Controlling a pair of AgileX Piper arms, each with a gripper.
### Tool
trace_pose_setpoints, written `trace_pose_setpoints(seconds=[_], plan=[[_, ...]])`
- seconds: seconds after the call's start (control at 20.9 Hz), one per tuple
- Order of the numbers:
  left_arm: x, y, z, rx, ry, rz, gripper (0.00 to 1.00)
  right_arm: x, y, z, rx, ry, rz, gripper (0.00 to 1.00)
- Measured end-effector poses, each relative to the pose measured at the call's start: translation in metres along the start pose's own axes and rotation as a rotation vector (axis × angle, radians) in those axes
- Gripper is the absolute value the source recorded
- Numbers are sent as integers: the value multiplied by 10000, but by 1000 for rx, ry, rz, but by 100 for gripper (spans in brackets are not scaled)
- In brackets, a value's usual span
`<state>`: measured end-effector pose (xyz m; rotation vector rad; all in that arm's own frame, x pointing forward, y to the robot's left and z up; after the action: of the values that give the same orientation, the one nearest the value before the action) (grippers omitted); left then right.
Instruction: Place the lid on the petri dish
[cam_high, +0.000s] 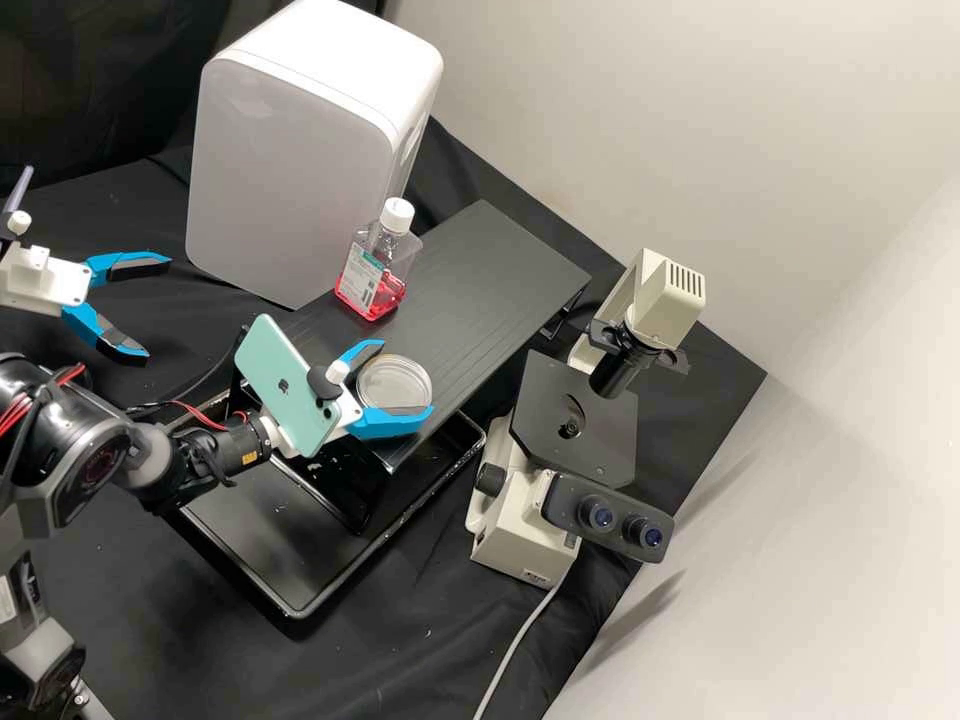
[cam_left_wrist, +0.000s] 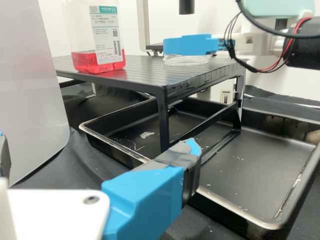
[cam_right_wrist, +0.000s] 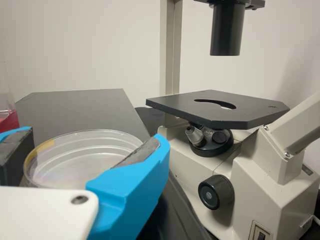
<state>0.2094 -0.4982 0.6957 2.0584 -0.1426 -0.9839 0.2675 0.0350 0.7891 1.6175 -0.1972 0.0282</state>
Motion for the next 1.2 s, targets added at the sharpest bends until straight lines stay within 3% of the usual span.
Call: trace_pose_setpoints(seconds=[0.43, 0.81, 1.2], plan=[[1, -1, 4, 0, -2, 0, 100, 2, -32, -6, 2, -4, -8, 0], [1, -1, 4, 0, -2, 0, 100, -90, 36, -59, 17, 15, -3, 0], [1, -1, 4, 0, -2, 0, 100, -162, 84, -71, 27, 13, -13, 0]])
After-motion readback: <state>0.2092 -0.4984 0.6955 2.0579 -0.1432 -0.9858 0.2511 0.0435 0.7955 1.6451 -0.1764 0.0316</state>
